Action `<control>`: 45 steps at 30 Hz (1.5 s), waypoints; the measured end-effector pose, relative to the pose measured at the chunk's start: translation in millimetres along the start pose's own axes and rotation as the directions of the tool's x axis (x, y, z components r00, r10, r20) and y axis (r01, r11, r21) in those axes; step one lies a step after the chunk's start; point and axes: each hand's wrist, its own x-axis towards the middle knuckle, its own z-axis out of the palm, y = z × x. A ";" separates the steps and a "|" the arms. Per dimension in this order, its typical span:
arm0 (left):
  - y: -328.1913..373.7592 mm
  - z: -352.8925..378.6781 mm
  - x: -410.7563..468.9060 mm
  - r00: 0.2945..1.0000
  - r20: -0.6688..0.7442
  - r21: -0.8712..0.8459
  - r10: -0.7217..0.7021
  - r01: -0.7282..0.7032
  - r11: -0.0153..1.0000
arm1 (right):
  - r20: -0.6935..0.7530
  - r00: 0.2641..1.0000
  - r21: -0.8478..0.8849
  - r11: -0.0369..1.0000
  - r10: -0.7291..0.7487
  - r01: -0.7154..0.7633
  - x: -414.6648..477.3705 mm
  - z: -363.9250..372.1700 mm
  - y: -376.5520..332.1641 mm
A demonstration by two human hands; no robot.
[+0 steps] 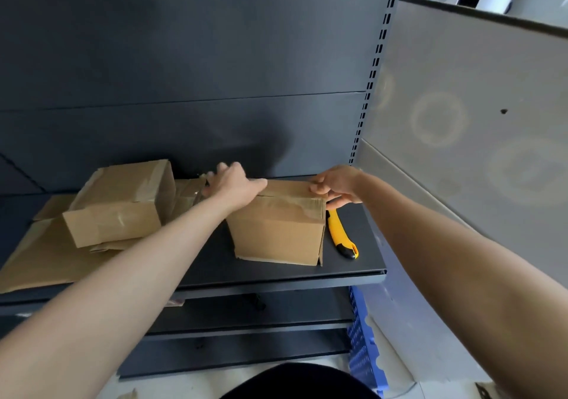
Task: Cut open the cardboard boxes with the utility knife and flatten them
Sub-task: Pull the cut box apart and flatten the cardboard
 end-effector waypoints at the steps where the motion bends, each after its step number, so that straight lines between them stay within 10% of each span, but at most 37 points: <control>1: -8.5 -5.1 3.1 0.982 0.107 -0.053 -0.157 0.163 0.985 | 0.005 1.000 -0.031 0.999 0.006 -0.006 0.3 0.9 -3.3; 5: -9.1 -14.5 -5.6 0.840 0.461 -0.295 -0.287 0.450 0.843 | -0.030 0.999 -0.217 0.975 0.032 -0.037 4.0 5.8 -15.9; 21: 1.7 -13.6 -0.1 0.858 0.376 -0.330 -0.349 0.476 0.816 | -0.079 0.992 -0.577 0.816 -0.102 0.038 4.5 37.7 -31.0; 30: -21.8 -33.5 -7.6 0.734 0.660 -0.379 -0.162 0.510 0.772 | -0.046 0.997 -0.644 0.765 -0.056 0.013 13.7 34.3 -37.0; 45: -26.4 -15.0 -5.8 0.855 0.516 -0.611 -0.058 0.414 0.675 | 0.068 0.944 -0.705 0.654 -0.324 0.275 4.7 52.1 -51.9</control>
